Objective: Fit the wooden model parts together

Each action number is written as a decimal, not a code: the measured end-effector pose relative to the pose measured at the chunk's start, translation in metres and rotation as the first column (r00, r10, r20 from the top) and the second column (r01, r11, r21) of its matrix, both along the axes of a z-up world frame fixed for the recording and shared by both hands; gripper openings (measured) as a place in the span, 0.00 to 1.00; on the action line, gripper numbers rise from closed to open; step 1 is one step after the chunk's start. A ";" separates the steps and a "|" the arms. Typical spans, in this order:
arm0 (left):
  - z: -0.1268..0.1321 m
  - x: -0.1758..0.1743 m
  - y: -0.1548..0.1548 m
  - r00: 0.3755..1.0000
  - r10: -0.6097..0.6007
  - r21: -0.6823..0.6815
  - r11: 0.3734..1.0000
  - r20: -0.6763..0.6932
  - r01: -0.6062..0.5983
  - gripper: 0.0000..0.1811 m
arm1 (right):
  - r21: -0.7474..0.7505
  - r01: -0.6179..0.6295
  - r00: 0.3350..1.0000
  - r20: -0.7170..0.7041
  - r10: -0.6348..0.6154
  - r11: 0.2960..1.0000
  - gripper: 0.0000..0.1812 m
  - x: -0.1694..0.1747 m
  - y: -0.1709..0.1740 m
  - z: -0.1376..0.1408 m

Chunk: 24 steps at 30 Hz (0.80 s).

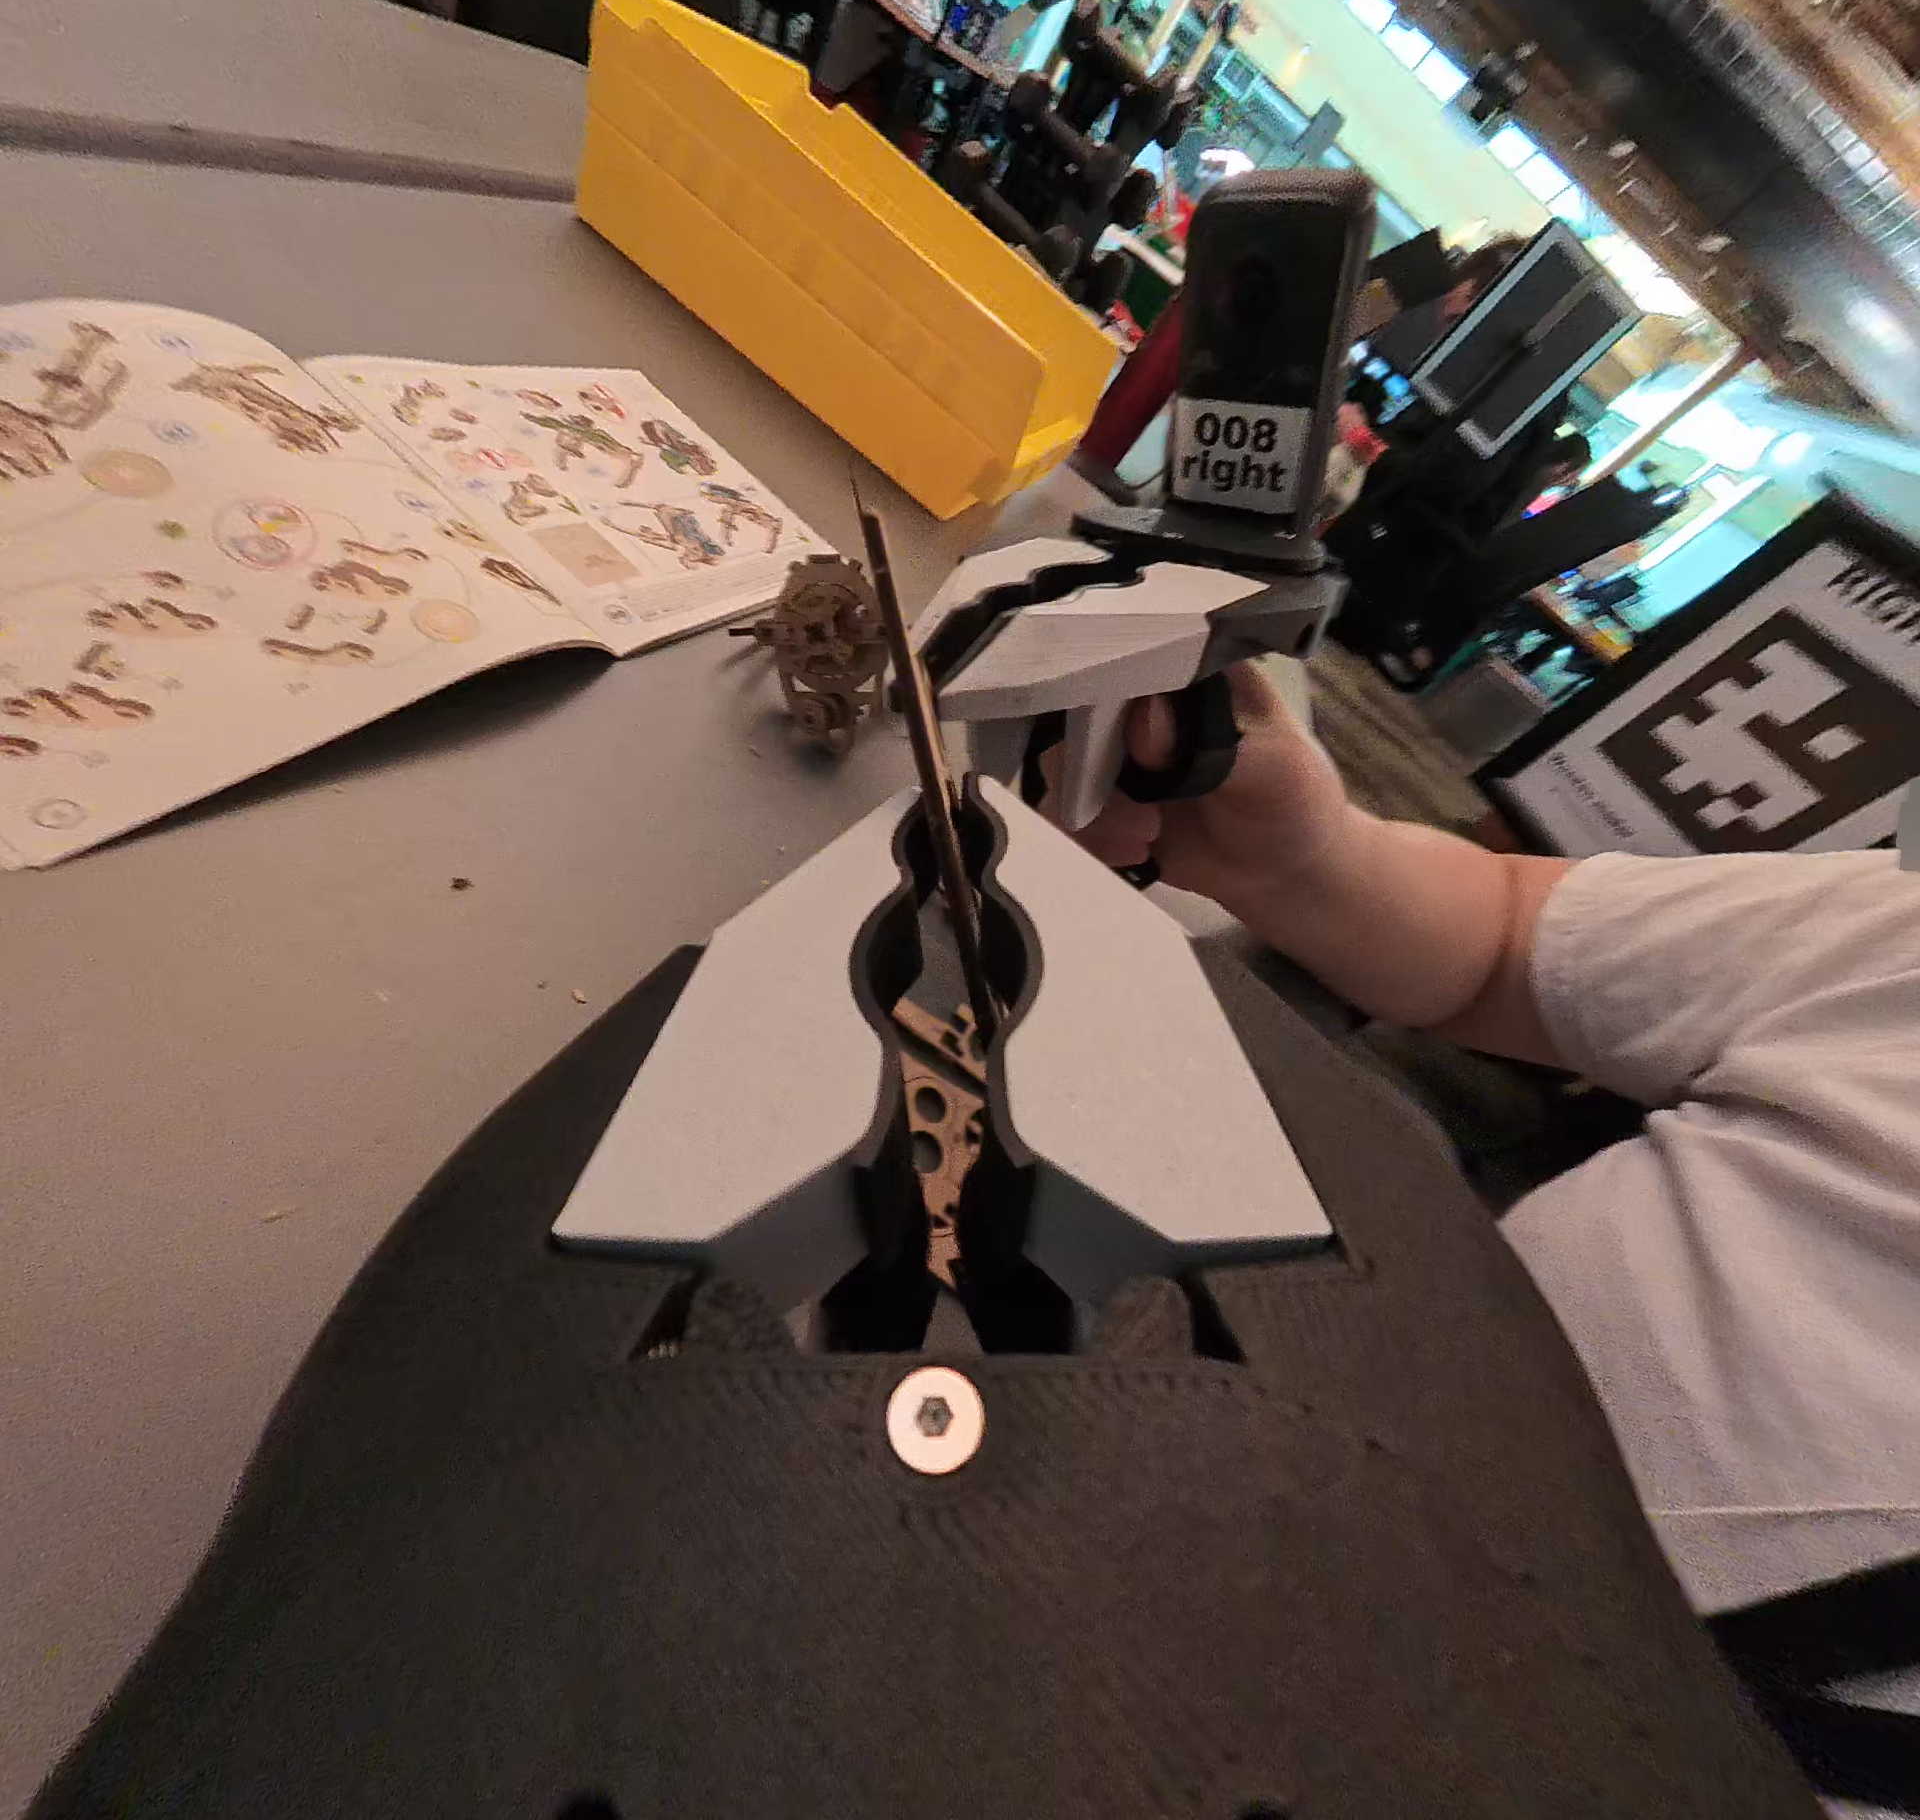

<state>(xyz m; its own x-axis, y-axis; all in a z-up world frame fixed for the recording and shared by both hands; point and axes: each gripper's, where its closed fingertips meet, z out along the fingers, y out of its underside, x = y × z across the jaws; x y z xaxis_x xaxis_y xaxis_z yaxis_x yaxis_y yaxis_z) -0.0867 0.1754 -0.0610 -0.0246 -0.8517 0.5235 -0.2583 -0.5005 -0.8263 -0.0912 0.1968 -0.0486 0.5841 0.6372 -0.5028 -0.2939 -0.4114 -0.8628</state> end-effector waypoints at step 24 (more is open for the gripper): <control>0.027 -0.008 0.000 0.978 -0.081 -0.226 0.966 0.192 0.124 0.00 | 0.252 0.051 0.998 -0.042 -0.041 0.966 0.02 0.016 -0.008 0.041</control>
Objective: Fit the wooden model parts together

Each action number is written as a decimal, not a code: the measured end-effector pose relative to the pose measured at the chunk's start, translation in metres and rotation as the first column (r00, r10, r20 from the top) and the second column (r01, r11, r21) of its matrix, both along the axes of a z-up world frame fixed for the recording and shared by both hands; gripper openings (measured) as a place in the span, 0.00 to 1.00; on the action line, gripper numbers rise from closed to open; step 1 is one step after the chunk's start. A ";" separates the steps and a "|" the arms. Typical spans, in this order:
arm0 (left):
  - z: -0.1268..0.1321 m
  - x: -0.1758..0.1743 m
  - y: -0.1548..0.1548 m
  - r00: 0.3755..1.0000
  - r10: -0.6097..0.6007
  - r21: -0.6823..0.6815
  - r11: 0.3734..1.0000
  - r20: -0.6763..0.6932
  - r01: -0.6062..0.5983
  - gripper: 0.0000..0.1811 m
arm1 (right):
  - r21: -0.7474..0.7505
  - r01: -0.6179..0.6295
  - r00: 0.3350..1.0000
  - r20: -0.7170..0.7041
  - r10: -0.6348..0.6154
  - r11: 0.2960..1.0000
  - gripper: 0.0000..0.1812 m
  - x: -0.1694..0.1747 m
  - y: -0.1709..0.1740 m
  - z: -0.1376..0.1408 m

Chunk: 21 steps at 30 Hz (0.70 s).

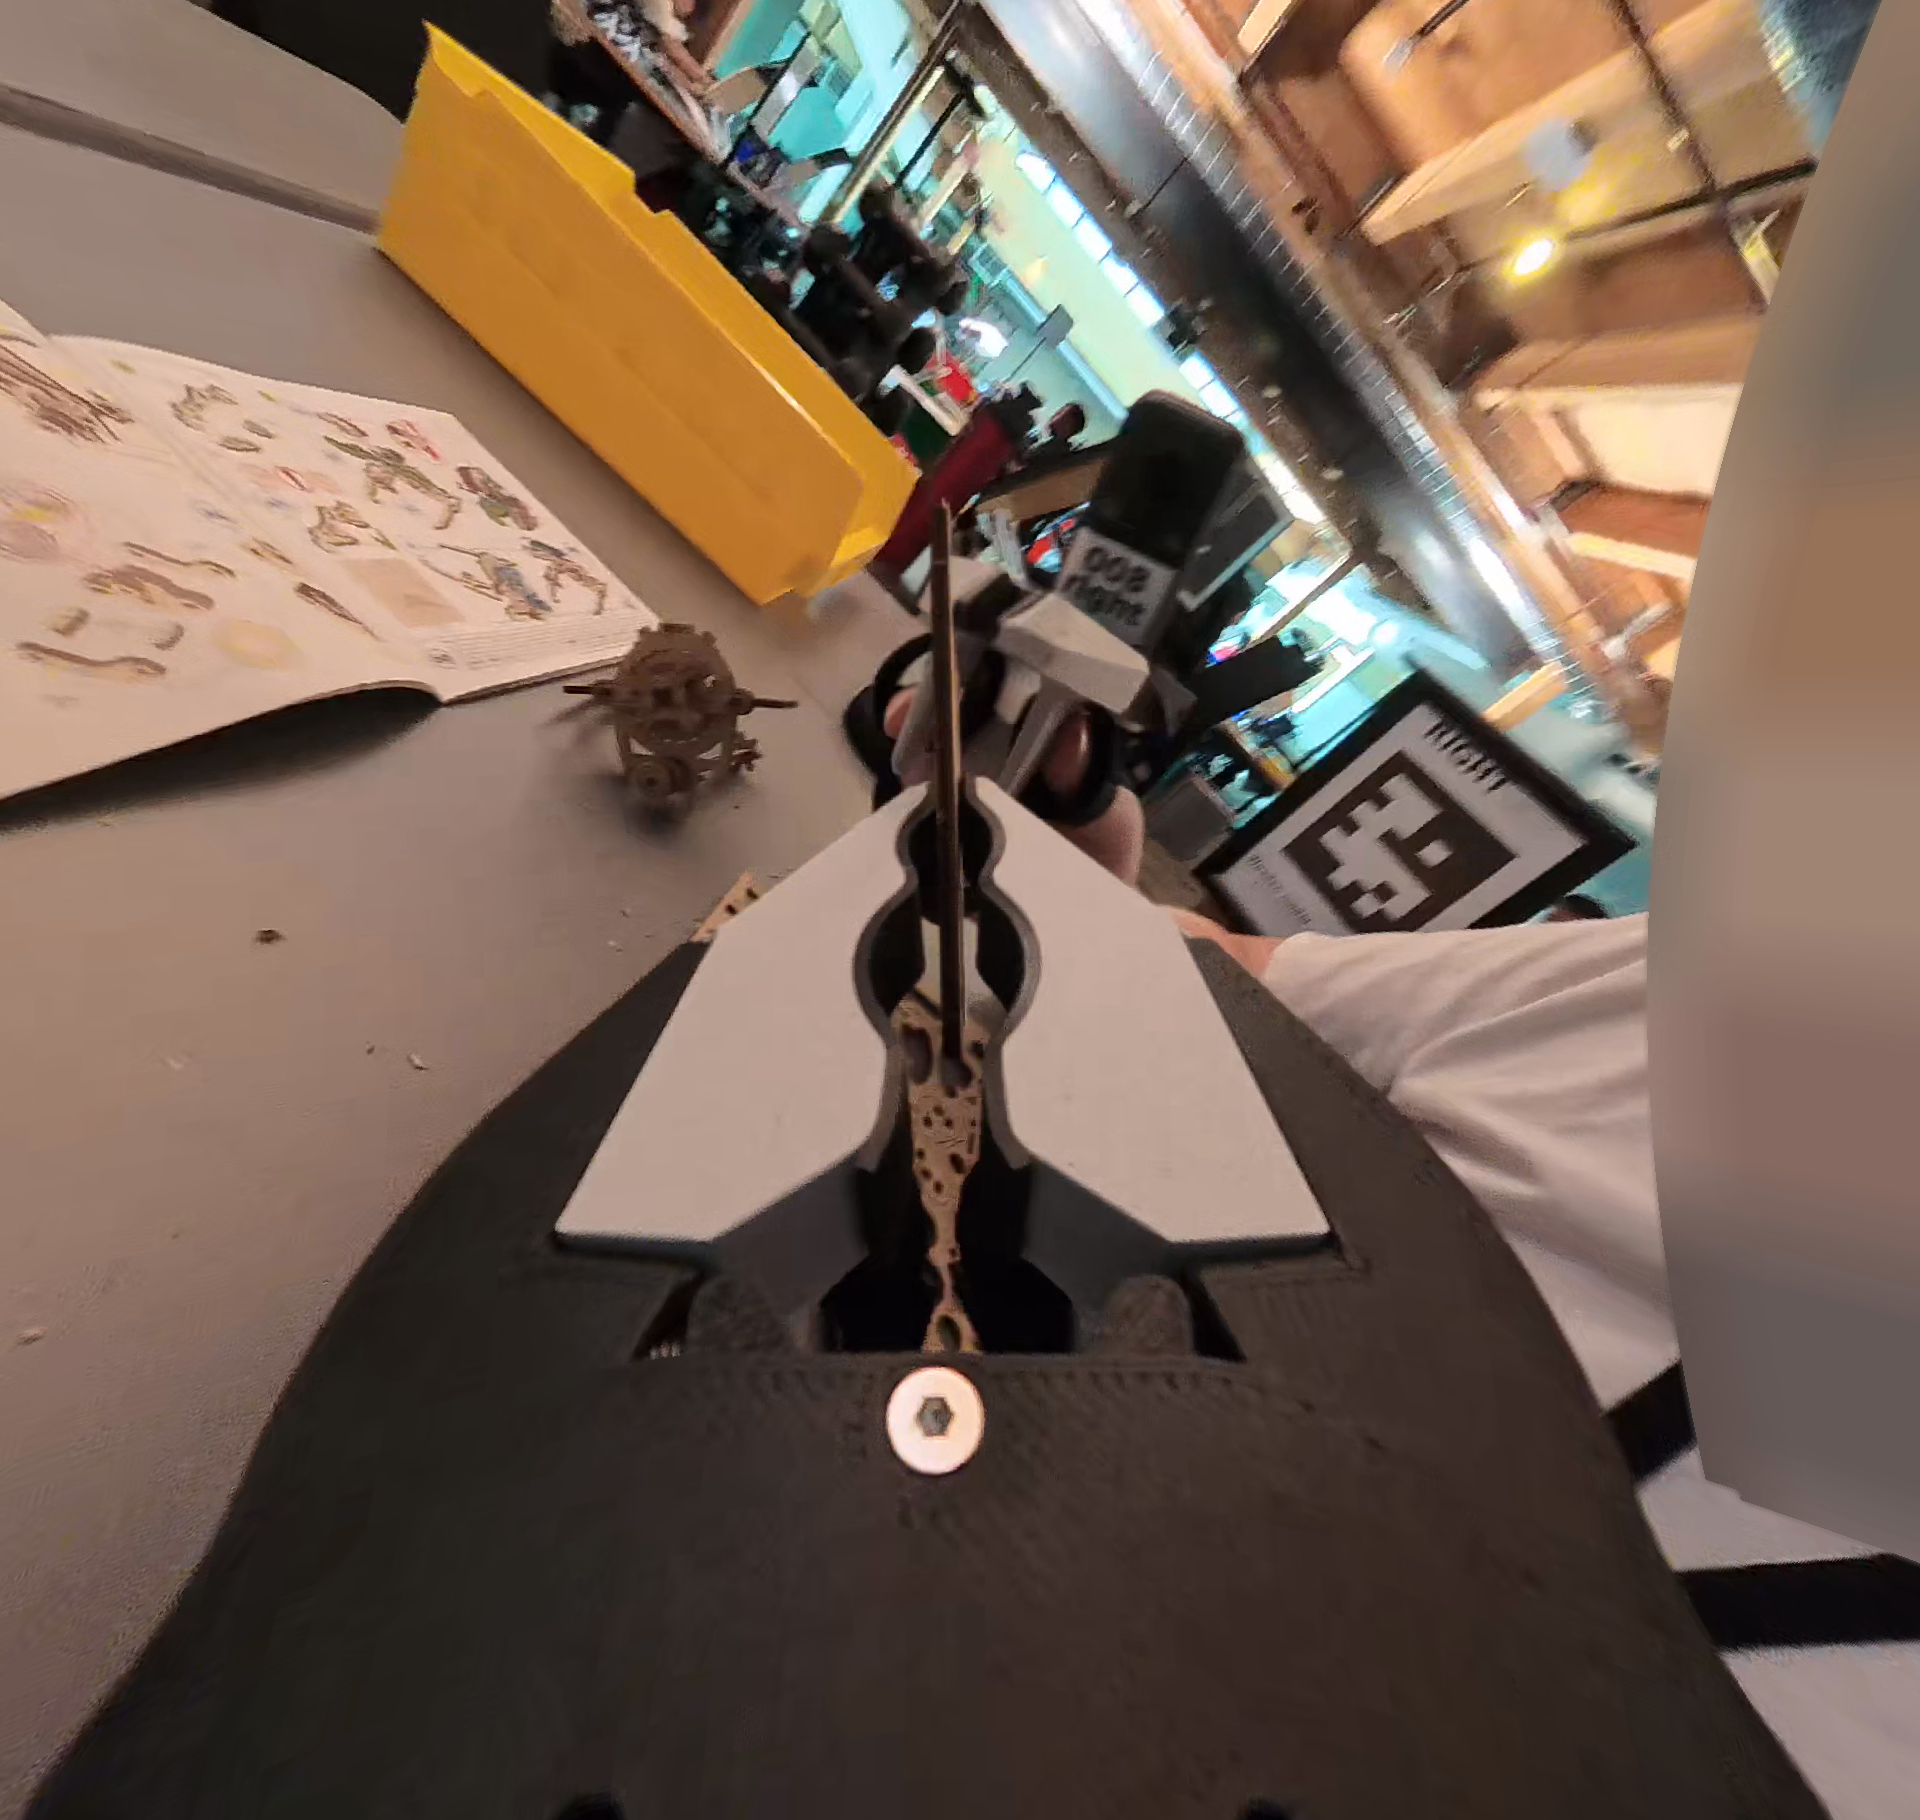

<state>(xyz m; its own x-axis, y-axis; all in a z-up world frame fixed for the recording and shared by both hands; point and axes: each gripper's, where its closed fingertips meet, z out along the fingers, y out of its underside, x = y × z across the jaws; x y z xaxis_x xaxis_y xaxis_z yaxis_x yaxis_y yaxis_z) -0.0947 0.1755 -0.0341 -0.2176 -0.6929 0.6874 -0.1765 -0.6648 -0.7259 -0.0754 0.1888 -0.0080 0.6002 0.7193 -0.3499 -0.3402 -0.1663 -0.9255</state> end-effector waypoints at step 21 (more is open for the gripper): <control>-0.010 0.005 -0.002 0.991 0.112 0.317 0.945 -0.074 -0.083 0.00 | -0.167 -0.143 0.982 -0.143 0.120 0.975 0.01 -0.022 0.001 -0.019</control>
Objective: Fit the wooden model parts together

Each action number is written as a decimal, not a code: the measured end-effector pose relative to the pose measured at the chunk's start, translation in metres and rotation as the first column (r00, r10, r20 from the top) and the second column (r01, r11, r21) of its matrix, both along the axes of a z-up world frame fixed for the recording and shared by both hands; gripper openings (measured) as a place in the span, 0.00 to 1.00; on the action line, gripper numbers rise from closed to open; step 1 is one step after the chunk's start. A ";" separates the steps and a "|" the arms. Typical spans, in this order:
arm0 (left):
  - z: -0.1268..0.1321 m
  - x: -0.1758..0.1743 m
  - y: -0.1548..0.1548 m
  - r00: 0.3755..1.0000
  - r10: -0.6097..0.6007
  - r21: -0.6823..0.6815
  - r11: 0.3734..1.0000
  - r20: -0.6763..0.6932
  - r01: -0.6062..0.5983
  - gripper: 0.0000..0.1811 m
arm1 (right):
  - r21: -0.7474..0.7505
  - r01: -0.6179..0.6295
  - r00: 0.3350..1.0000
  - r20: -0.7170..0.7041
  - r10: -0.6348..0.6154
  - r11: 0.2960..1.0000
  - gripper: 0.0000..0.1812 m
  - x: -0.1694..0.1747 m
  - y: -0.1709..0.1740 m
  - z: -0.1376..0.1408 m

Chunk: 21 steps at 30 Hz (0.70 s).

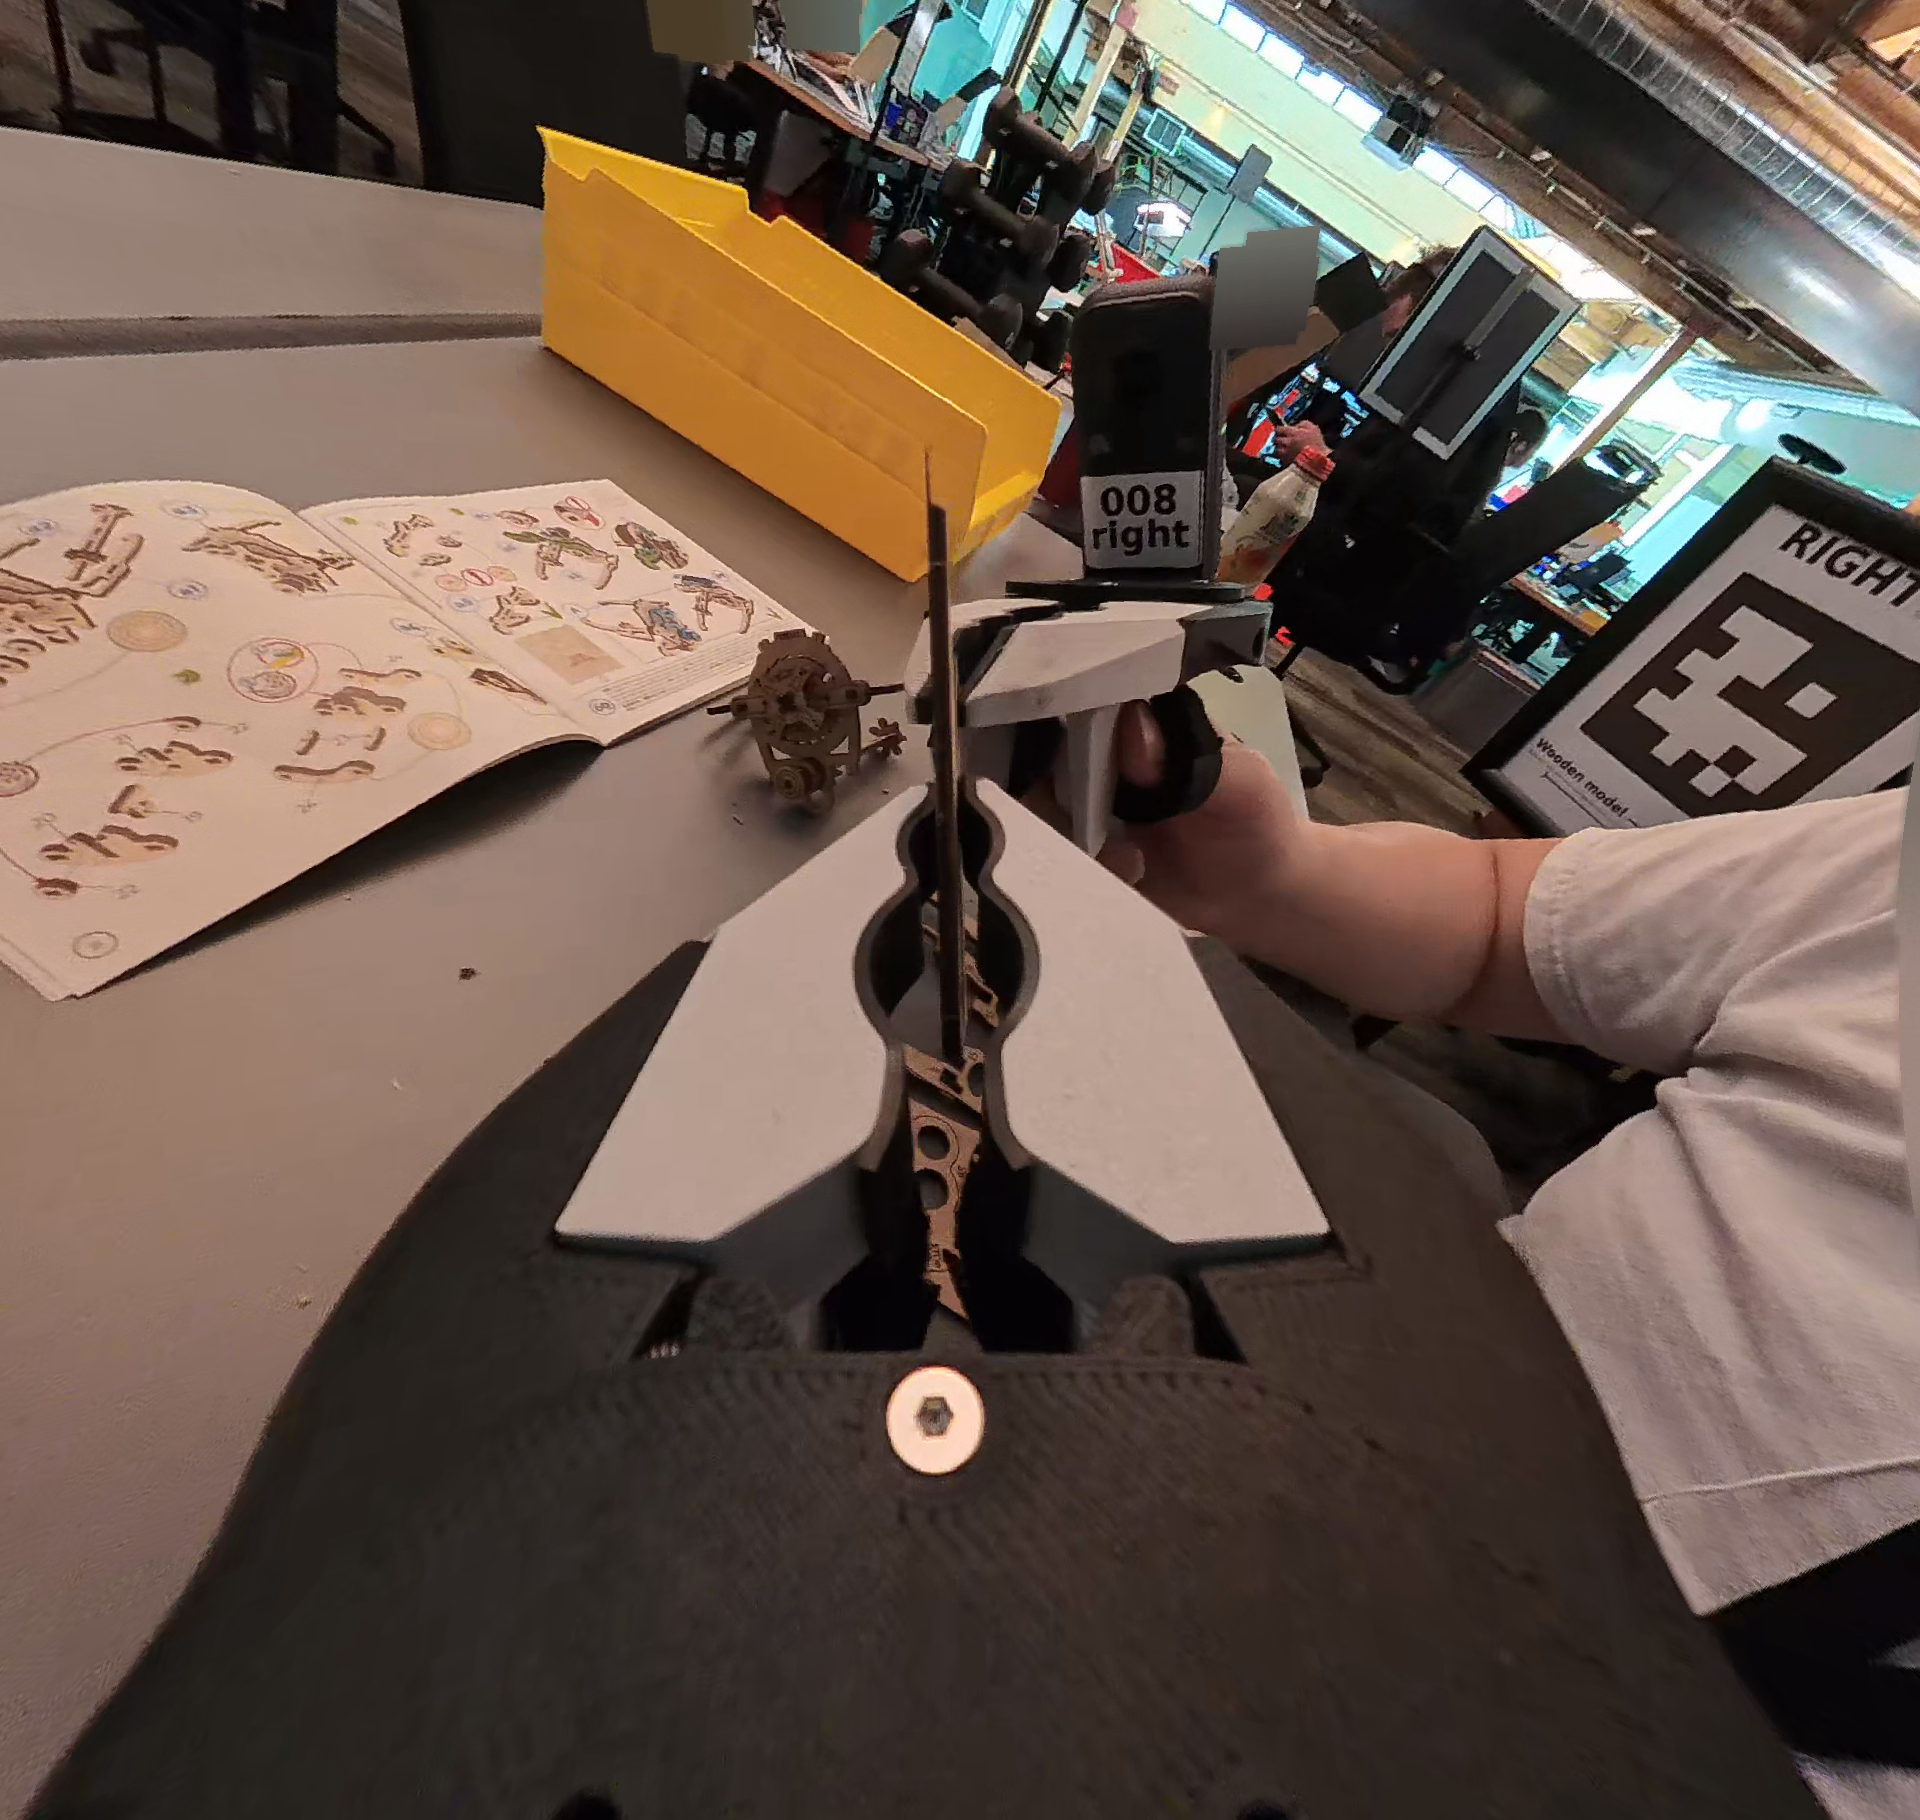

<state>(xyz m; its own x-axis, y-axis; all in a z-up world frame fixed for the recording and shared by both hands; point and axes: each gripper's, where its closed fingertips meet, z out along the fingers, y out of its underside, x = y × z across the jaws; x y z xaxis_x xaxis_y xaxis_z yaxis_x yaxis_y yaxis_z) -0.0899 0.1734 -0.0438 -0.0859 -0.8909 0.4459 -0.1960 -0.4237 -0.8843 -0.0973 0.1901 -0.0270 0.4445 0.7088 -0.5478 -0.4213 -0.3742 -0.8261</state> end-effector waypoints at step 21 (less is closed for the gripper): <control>0.000 0.000 0.000 1.000 0.017 0.015 1.000 0.000 -0.017 0.00 | -0.022 -0.051 0.998 -0.045 0.050 0.998 0.01 0.002 -0.002 0.001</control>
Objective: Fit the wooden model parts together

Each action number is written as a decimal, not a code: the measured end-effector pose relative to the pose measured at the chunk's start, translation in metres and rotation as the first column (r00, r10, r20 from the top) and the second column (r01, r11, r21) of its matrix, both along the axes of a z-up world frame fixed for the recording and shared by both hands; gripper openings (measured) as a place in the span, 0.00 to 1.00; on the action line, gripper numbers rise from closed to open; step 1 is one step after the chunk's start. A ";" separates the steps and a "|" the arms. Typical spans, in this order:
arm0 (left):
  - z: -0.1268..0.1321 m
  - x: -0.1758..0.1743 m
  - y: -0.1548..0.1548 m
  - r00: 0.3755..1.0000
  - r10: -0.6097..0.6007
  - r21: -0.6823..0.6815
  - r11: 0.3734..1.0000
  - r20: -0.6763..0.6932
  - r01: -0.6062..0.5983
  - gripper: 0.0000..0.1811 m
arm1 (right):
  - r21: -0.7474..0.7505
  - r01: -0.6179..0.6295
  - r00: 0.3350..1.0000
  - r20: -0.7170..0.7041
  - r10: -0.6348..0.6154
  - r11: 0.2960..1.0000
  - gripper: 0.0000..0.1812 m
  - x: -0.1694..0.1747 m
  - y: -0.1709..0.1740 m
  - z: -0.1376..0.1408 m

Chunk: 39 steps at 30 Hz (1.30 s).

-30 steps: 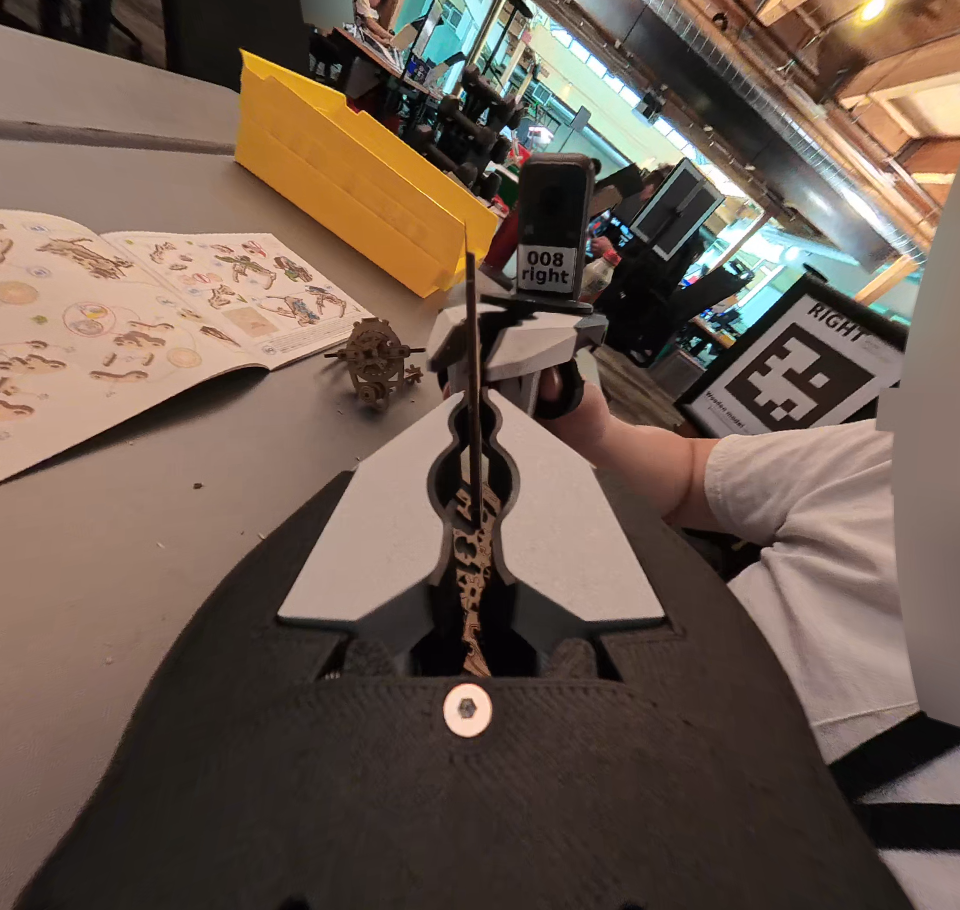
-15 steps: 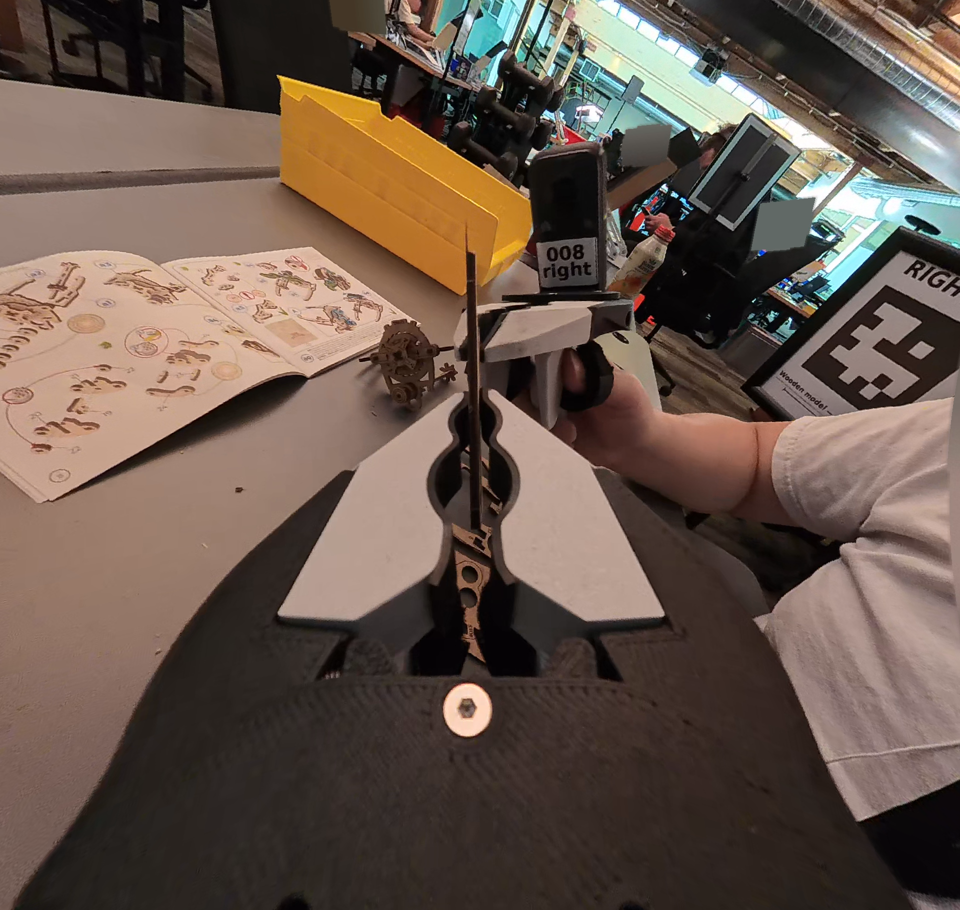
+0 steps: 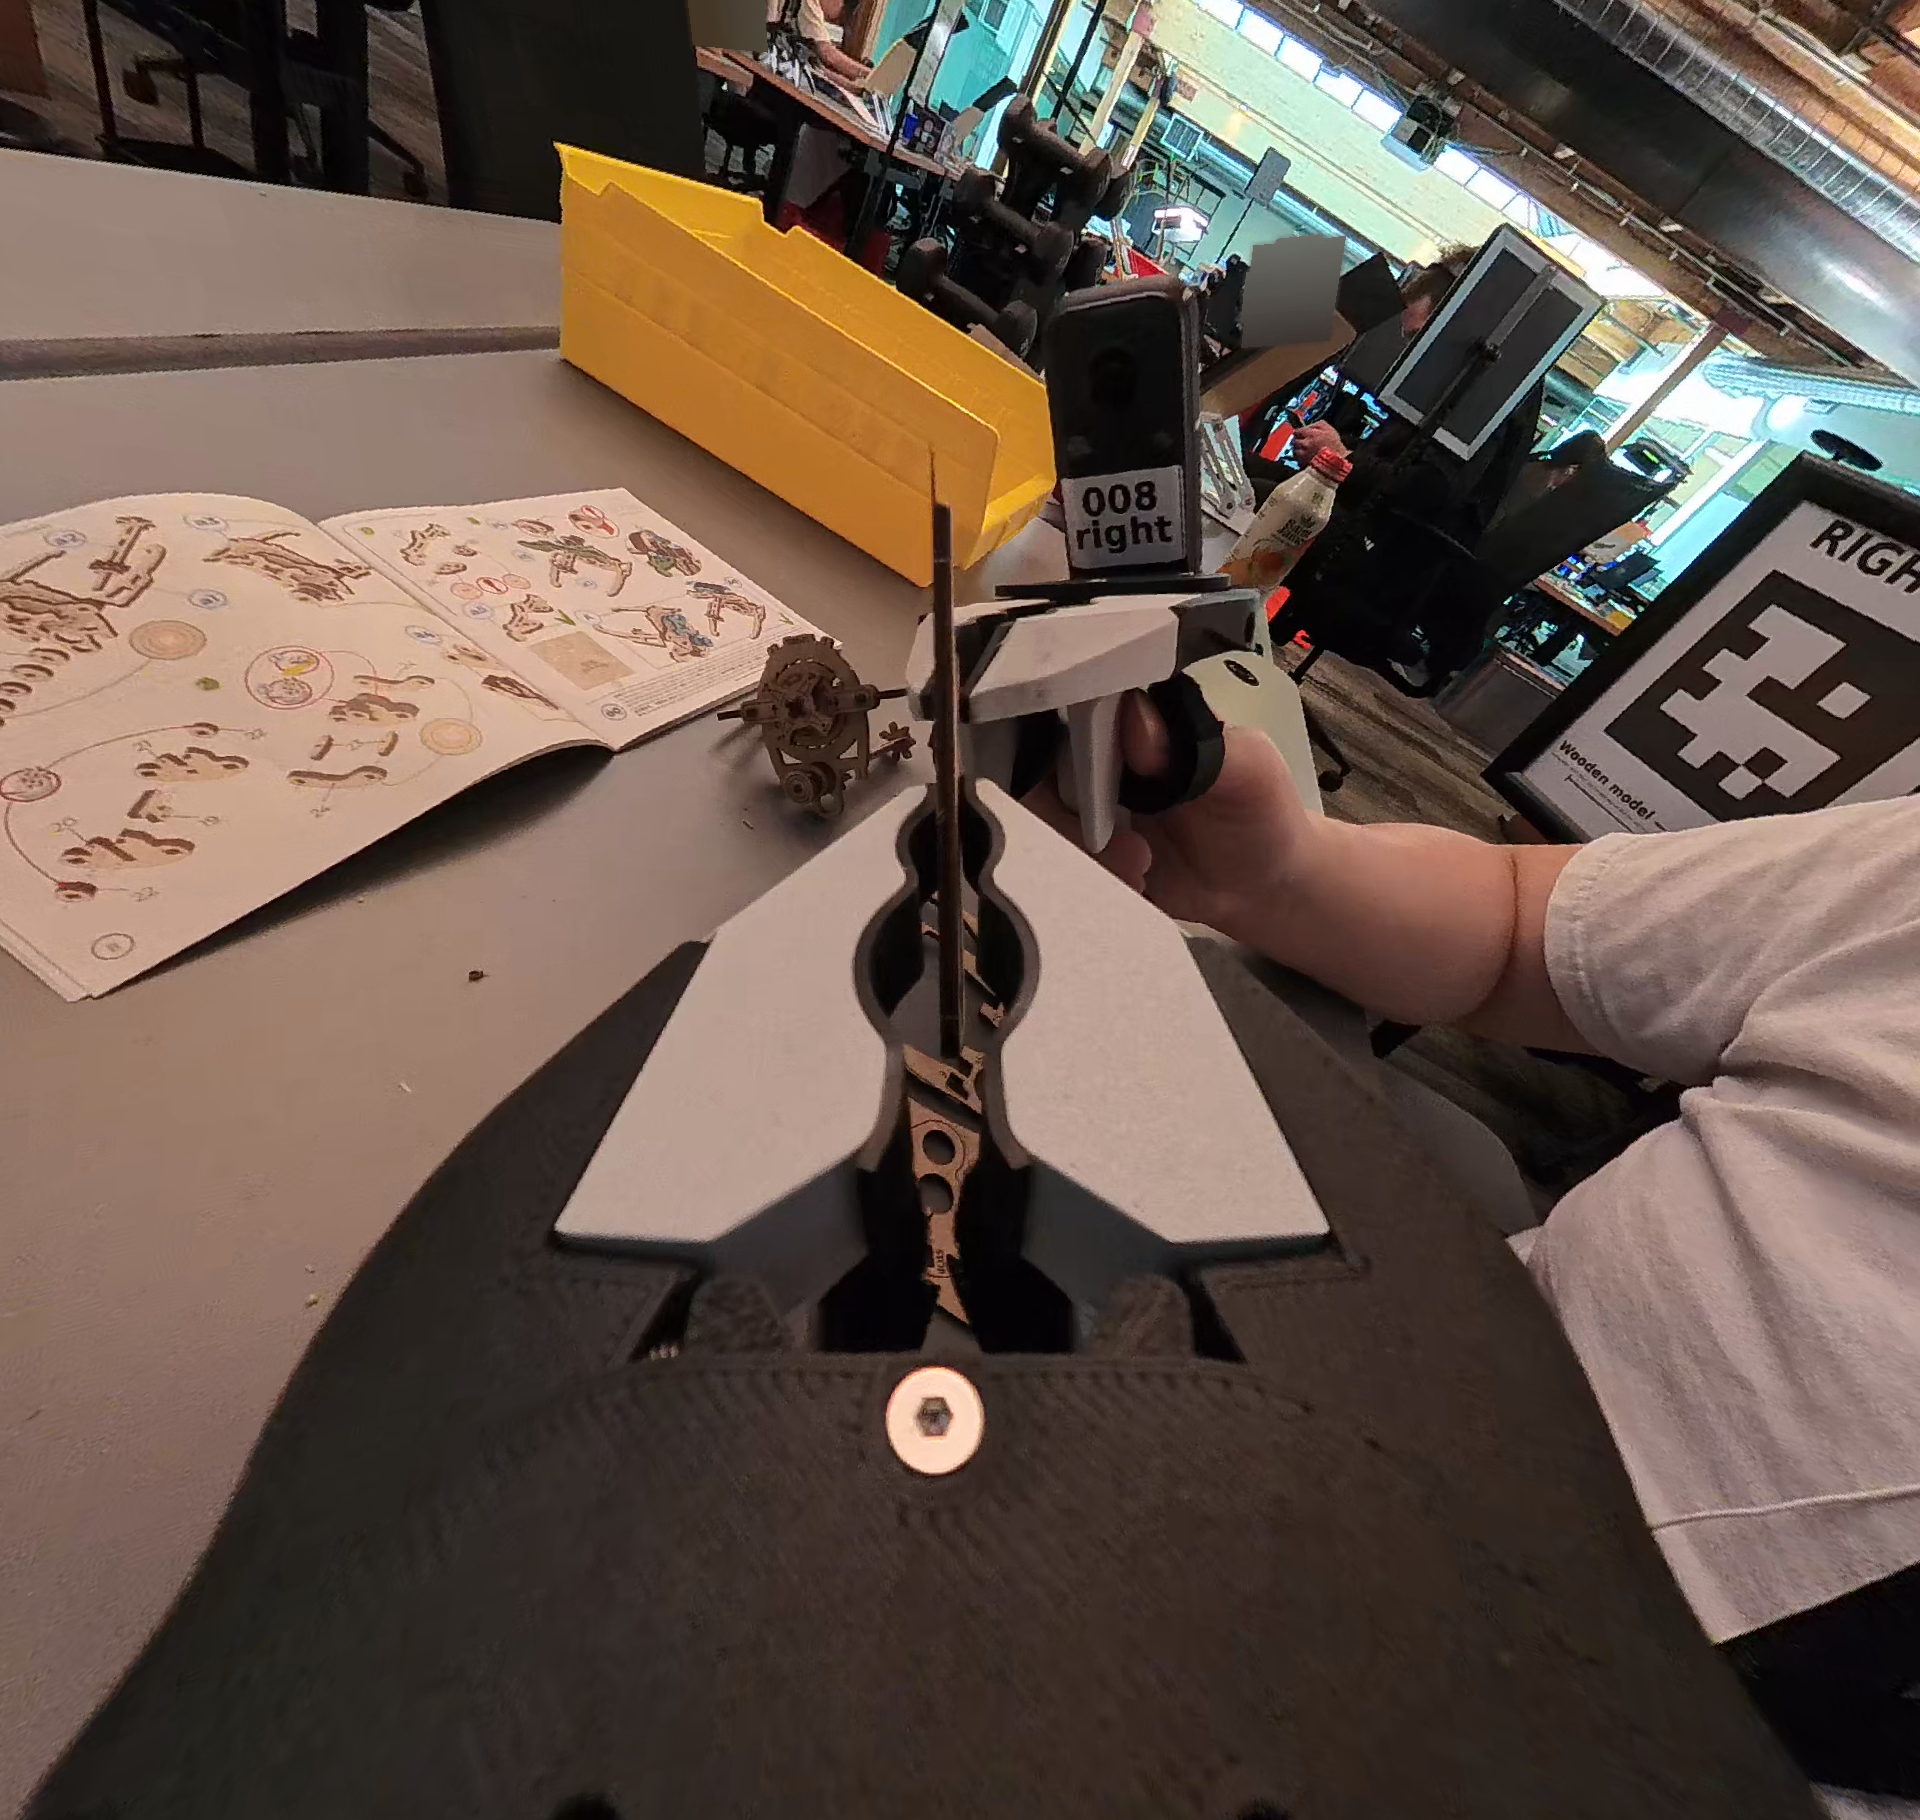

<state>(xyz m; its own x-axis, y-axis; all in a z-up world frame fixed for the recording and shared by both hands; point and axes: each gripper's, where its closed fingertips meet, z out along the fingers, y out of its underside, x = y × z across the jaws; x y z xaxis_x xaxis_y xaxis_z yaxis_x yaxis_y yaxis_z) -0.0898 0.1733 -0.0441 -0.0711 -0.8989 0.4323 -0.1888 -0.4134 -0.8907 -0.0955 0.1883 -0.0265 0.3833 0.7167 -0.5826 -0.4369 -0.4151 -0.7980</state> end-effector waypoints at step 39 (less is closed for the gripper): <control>-0.008 -0.006 0.018 0.944 0.329 0.999 -0.041 0.023 -0.010 0.00 | -0.288 -0.257 0.946 -0.272 0.178 0.923 0.10 0.007 -0.001 -0.008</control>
<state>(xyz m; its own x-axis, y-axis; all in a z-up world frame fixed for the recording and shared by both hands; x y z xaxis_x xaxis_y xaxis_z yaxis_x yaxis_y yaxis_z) -0.0954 0.1910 -0.0523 0.0848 -0.3945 -0.9150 -0.4677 0.7951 -0.3861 -0.0889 0.1874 -0.0342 0.0620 0.5299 -0.8458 -0.4661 -0.7340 -0.4940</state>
